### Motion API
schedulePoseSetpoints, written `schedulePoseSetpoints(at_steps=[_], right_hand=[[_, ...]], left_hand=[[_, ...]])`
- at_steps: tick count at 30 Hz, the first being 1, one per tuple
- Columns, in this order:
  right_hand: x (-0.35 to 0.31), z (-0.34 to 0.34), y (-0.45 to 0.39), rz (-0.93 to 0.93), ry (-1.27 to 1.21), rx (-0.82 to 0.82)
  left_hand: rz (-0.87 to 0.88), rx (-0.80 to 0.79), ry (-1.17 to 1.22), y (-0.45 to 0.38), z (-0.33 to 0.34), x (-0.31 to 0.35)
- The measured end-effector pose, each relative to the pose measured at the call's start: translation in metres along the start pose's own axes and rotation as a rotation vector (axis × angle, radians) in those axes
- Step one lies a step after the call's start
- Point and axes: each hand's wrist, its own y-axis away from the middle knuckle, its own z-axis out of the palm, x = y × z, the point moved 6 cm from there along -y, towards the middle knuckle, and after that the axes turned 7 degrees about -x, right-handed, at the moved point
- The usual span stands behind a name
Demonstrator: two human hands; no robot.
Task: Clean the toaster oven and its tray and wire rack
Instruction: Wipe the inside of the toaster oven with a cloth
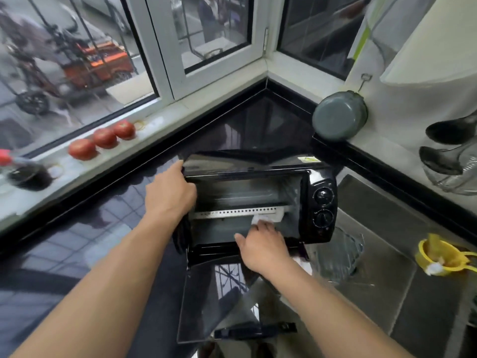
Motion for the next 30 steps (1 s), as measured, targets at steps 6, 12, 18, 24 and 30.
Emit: schedulePoseSetpoints(at_steps=[6,12,18,24,30], right_hand=[[-0.107,0.021,0.031,-0.637,-0.017,0.056],[0.005,0.008,0.018,-0.435,0.087,0.085],[0.036,-0.006,-0.029,-0.34,0.121,0.111],[-0.04,0.08,0.014,-0.804,0.188,0.094],[0.117,0.021,-0.066,-0.407,0.108,0.389]], left_hand=[[-0.189,0.048,-0.025,-0.005,-0.01,-0.014],[-0.35,0.109,0.055,0.001,-0.018,-0.031],[-0.447,0.158,0.187,0.003,-0.007,-0.035],[-0.454,0.139,0.192,-0.011,0.009,-0.02],[-0.419,0.133,0.149,-0.011,0.027,-0.01]])
